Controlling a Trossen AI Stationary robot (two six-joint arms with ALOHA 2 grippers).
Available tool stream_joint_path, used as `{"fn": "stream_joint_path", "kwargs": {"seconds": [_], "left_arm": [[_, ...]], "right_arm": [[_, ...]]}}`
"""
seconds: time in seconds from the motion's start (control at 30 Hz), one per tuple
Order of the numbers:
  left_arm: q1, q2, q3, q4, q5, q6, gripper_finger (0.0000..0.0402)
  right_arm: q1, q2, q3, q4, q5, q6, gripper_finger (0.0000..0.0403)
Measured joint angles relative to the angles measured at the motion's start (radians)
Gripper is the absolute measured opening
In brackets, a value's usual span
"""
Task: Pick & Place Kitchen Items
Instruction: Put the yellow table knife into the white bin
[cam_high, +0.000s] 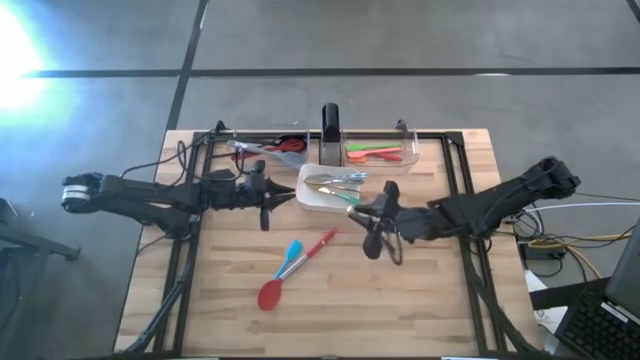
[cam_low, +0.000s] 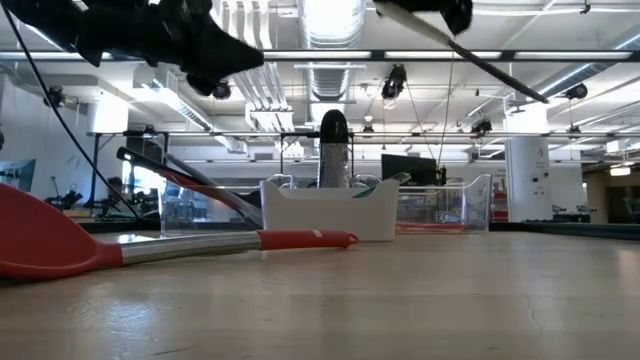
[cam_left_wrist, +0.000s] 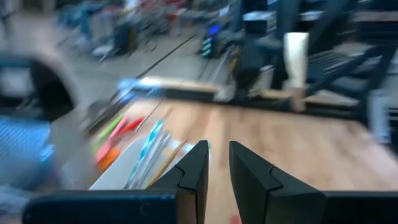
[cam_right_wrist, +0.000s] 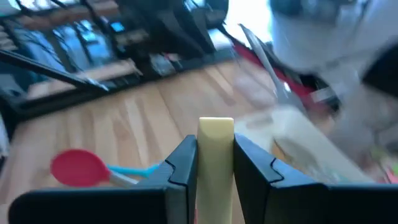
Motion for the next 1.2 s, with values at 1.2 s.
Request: {"fn": "stream_joint_path", "kwargs": {"seconds": [1.2], "left_arm": [[-0.011,0.708,0.467,0.628,0.954,-0.121,0.0168]], "right_arm": [[0.02,0.072,-0.001,0.635,-0.448,-0.517,0.0066]]}}
